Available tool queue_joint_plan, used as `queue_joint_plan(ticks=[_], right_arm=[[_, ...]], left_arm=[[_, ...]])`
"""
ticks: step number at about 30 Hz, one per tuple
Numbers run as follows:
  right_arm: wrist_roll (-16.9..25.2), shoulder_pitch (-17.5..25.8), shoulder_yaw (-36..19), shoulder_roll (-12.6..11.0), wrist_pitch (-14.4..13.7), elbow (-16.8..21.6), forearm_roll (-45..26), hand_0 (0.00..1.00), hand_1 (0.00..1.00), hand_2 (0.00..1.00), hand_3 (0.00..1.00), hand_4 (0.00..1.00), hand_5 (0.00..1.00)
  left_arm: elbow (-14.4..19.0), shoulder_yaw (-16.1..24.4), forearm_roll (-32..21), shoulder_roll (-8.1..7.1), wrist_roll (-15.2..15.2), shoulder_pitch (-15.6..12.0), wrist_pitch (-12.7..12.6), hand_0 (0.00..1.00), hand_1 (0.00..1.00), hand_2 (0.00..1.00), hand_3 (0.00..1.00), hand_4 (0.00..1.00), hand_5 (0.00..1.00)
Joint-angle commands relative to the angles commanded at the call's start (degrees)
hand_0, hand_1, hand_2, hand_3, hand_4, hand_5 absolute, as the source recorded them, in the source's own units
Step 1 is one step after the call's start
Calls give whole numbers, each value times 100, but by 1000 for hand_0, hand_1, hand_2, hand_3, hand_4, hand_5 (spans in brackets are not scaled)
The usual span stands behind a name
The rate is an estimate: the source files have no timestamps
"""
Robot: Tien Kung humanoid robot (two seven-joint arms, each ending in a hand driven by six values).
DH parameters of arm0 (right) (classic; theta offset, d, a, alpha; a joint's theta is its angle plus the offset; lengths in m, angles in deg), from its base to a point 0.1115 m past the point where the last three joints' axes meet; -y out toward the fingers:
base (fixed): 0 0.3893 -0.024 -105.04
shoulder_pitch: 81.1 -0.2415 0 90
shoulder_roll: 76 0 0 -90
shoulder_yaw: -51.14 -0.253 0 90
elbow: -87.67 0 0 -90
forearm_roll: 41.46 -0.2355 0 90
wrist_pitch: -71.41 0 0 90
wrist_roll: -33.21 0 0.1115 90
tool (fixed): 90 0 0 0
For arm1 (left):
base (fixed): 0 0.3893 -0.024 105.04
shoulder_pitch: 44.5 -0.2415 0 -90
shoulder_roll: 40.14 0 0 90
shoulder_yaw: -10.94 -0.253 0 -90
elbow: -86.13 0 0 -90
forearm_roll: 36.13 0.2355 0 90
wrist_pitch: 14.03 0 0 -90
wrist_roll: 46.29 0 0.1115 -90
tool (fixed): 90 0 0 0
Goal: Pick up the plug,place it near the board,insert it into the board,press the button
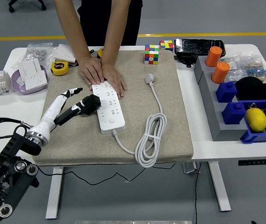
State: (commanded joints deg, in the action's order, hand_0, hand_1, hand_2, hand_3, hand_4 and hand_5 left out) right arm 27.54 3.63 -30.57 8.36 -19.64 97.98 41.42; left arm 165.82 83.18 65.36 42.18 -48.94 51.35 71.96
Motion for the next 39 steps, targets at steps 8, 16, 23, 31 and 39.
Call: queue_joint_plan(ticks=[8, 16, 23, 31, 39], right_arm=[[-2, -6, 3, -10, 5, 0, 8, 809, 747, 743, 771, 998, 976], [-12, 14, 9, -16, 10, 0, 32, 809, 748, 743, 770, 998, 976], [-4, 2, 36, -16, 10, 0, 15, 809, 747, 743, 771, 998, 975], [-20, 1, 14, -27, 8, 0, 24, 809, 747, 743, 770, 998, 974], [-9, -16, 56, -28, 8, 0, -15, 810, 747, 743, 771, 998, 974]], left_arm=[[-184, -116, -76, 39, -55, 49, 79, 998, 959, 905, 881, 970, 998], [-369, -336, -6, 73, -58, 195, 57, 998, 960, 905, 881, 978, 998], [-485, -499, 153, 96, -72, 417, 25, 998, 955, 899, 877, 993, 998], [-522, -702, 265, 75, -95, 612, 2, 998, 955, 895, 872, 996, 998], [-606, -881, 396, 29, -163, 755, 37, 998, 951, 892, 871, 998, 998]])
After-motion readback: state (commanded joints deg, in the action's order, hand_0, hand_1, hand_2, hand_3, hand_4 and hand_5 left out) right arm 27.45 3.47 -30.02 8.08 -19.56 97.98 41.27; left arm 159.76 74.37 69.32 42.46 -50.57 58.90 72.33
